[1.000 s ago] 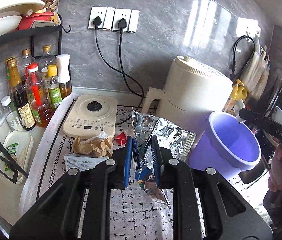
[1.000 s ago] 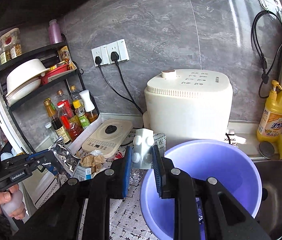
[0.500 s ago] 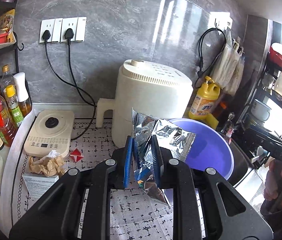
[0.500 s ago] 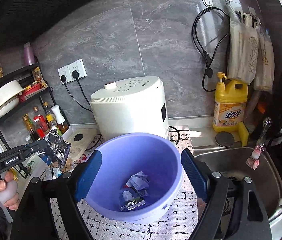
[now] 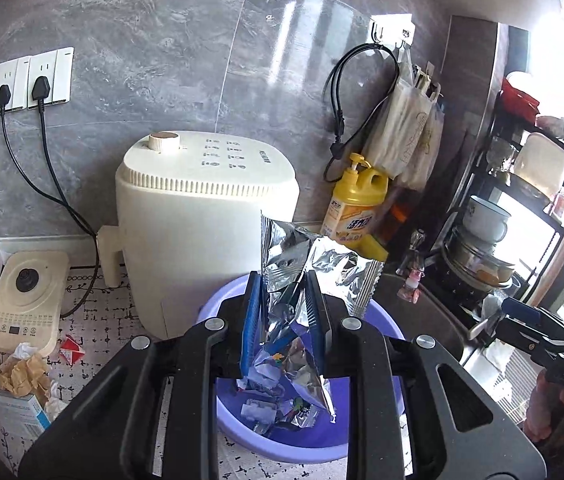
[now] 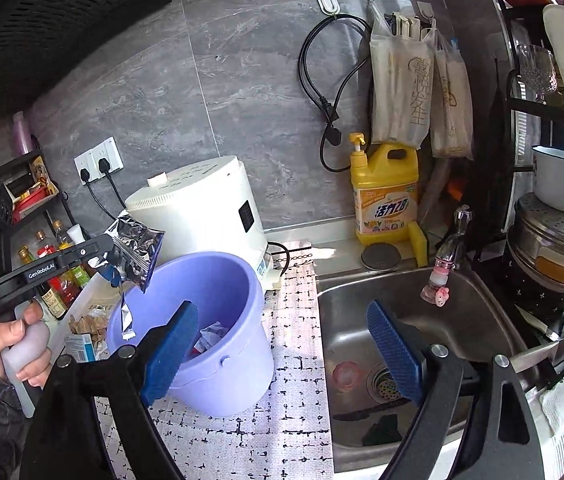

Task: Collect trash
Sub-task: 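Carry both items to the lavender bucket and open both tools to drop them, then move both tools back toward the brown paper and foil ball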

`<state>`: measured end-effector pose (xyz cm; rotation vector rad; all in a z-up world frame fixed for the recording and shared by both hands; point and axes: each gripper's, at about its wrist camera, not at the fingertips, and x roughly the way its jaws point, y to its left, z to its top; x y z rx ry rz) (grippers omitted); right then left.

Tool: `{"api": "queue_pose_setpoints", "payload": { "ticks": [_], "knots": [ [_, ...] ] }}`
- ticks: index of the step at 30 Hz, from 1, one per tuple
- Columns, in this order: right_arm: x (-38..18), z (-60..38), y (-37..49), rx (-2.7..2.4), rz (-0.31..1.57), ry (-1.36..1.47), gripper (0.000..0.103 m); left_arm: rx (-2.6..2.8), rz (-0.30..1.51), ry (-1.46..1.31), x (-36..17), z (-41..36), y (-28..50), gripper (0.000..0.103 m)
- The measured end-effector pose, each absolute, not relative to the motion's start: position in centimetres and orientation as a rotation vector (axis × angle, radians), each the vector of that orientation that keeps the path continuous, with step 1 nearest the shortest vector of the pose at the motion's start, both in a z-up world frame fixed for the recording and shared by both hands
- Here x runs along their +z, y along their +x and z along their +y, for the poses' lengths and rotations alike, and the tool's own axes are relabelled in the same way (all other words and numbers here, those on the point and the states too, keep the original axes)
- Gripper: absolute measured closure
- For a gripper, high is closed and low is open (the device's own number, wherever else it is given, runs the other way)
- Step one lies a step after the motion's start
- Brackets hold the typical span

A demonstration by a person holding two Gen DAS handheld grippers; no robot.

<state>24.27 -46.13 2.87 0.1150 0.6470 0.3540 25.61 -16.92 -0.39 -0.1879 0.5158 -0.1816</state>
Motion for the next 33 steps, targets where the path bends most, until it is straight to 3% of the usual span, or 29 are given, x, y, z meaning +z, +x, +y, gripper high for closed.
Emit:
{"api": "queue_pose_setpoints", "payload": {
  "ticks": [1,4,5,11,18,33],
  "knots": [
    [2.8,-46.5,24.1,0.345,0.65,0.117,0.019,-0.201,0.513,-0.218,-0.6,-17.1,25.9,0.073],
    [2.5,-47.5,24.0,0.324,0.662,0.126,0.019,-0.288,0.48,-0.322,-0.9,-16.9,26.1,0.018],
    [2.4,-47.7,23.9,0.318,0.665,0.128,0.019,-0.283,0.458,-0.334,-0.7,-16.8,25.8,0.015],
    [2.1,-47.4,23.9,0.328,0.674,0.142,0.018,-0.214,0.458,-0.321,-0.5,-15.2,24.6,0.007],
    [1.9,-44.2,23.9,0.388,0.68,0.151,0.008,-0.093,0.497,-0.289,-0.8,-11.3,21.9,0.006],
    [2.0,-33.2,22.5,0.534,0.666,0.111,0.008,0.093,0.546,-0.275,-1.3,-1.5,15.2,0.006]
  ]
}}
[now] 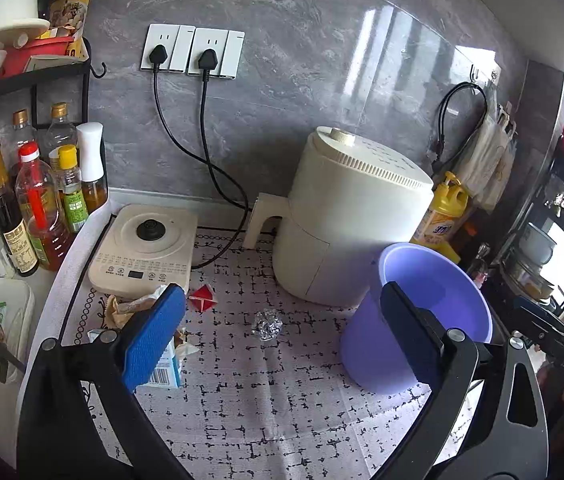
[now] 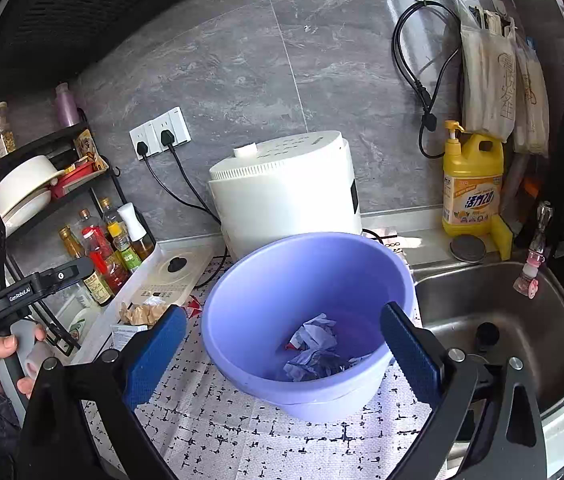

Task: Collect trash
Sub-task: 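Move both tools back toward the brown paper and foil ball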

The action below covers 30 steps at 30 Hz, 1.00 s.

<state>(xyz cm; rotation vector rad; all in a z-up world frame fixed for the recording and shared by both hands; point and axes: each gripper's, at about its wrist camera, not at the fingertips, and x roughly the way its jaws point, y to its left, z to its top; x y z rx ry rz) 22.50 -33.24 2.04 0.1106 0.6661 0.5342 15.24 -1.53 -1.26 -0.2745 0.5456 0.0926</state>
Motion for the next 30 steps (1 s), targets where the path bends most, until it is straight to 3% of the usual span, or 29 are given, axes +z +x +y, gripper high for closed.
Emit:
{"api": "queue_pose_setpoints", "payload": {
  "ticks": [30],
  "knots": [
    [-0.7,-13.6,19.7,0.653,0.727,-0.067,0.008,0.179,0.621,-0.304,-4.3,10.4,9.3,0.006]
  ]
}}
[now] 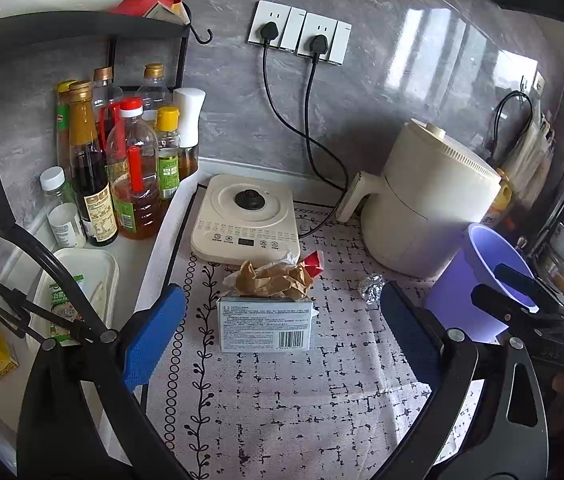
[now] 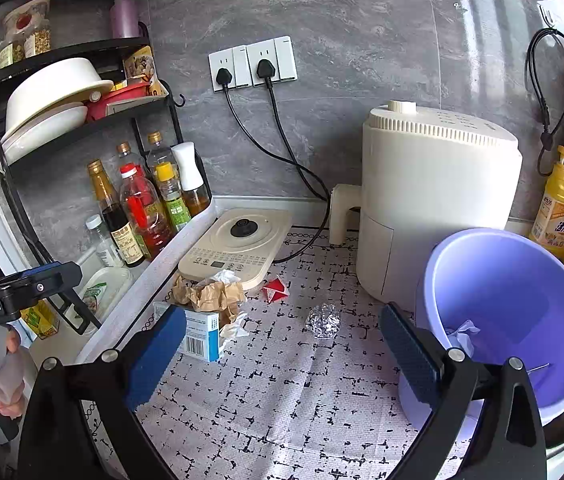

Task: Collect trash
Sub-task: 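Move both tools back toward the brown paper and foil ball, then grasp the brown paper with the left tool while the right tool grasps the foil ball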

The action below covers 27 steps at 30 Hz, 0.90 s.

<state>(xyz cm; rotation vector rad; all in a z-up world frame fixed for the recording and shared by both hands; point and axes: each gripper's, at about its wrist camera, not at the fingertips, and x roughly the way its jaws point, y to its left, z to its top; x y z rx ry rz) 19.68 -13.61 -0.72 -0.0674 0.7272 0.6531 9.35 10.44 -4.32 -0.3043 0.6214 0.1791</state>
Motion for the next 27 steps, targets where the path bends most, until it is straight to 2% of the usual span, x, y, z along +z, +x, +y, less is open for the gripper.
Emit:
{"api": "queue_pose_setpoints", "payload": {
  "ticks": [6,11,14,21,24,27],
  "knots": [
    [-1.4,-12.0,19.7,0.659,0.762,-0.104,0.009,0.117,0.658,-0.298,-5.8,10.7,11.3,0.007],
    [-2.4,-11.6,20.0,0.644,0.792,-0.139,0.012,0.08,0.704,-0.308,-7.7,10.9,13.4,0.023],
    [-3.2,-11.3,20.4,0.636,0.827,-0.159,0.015,0.055,0.737,-0.303,-8.8,11.1,14.9,0.028],
    [-4.8,-11.4,22.3,0.58,0.873,-0.151,0.019,0.031,0.832,-0.29,-11.6,11.0,19.3,0.027],
    [-5.3,-11.0,23.4,0.57,0.88,-0.161,0.019,0.034,0.855,-0.27,-12.9,10.8,21.0,0.02],
    [-6.0,-9.9,24.5,0.574,0.89,-0.182,0.02,0.042,0.887,-0.256,-14.1,10.8,22.4,0.018]
  ]
}}
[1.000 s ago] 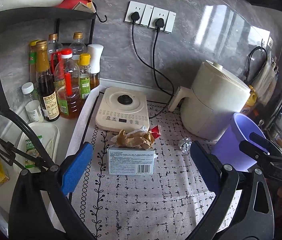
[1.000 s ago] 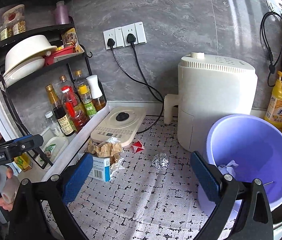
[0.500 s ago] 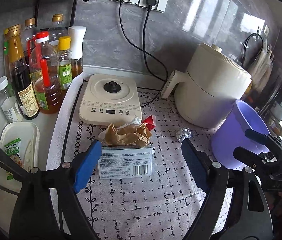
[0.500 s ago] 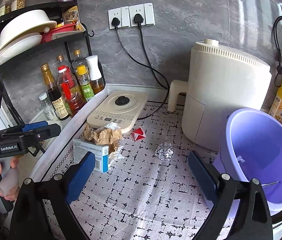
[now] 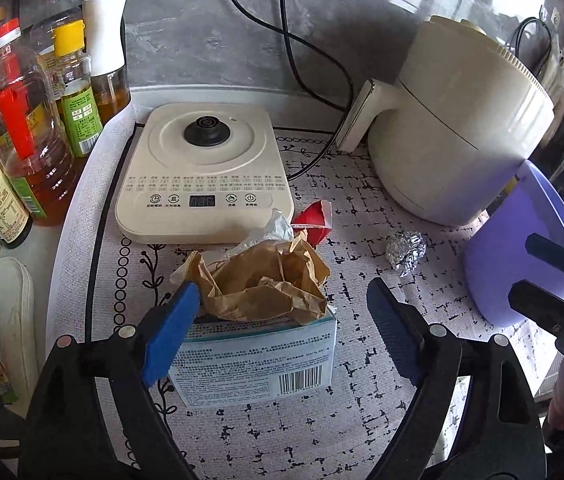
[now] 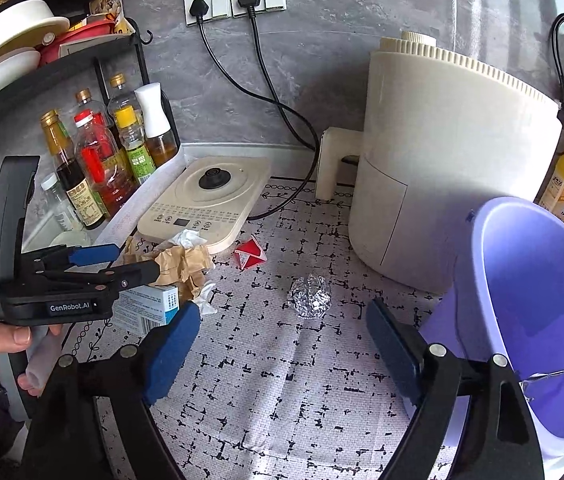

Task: Collect trash
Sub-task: 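Grasp the brown paper with the left tool while the right tool grasps the foil ball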

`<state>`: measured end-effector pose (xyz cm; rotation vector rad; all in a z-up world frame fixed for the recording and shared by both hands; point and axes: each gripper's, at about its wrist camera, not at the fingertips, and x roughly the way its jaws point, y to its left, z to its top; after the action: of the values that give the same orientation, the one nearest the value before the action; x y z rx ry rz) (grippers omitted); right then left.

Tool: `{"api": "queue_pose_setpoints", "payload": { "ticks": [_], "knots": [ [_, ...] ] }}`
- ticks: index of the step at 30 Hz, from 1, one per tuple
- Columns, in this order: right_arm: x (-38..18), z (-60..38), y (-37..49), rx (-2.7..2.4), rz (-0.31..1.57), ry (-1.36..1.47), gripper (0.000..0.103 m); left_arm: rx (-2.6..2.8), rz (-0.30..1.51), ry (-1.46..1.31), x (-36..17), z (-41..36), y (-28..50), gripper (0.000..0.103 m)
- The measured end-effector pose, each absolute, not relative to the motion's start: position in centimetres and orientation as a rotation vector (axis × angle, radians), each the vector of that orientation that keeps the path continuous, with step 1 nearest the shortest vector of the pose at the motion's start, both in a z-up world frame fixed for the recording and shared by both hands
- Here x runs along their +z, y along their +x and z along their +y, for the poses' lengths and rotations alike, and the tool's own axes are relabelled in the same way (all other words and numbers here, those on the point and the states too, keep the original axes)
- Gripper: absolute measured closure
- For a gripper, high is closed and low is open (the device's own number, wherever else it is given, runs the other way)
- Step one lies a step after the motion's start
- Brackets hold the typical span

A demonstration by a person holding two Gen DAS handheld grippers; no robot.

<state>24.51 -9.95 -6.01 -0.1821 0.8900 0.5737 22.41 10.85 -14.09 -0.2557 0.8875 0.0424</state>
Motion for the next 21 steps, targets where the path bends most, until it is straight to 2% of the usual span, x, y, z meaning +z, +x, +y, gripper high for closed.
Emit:
{"api": "queue_pose_setpoints", "payload": {
  "ticks": [4,6,8,13,21],
  "knots": [
    [-7.4,-8.4,25.7,0.583,0.925,-0.216,0.02,0.049,0.897,-0.289,-15.2,11.7,23.1,0.018],
    [-8.4,-7.9,26.4,0.586,0.948,-0.229,0.02,0.06,0.882,-0.311,-15.4,12.1,22.8,0.022],
    [-9.3,-7.4,27.0,0.587,0.966,-0.239,0.02,0.074,0.879,-0.342,-15.6,12.6,22.6,0.038],
    [-11.7,-6.9,29.1,0.556,1.028,-0.228,0.02,0.103,0.841,-0.378,-15.0,13.5,21.7,0.054],
    [-15.2,-6.1,32.1,0.531,1.107,-0.232,0.02,0.139,0.785,-0.395,-13.4,14.4,20.3,0.054]
  ]
}}
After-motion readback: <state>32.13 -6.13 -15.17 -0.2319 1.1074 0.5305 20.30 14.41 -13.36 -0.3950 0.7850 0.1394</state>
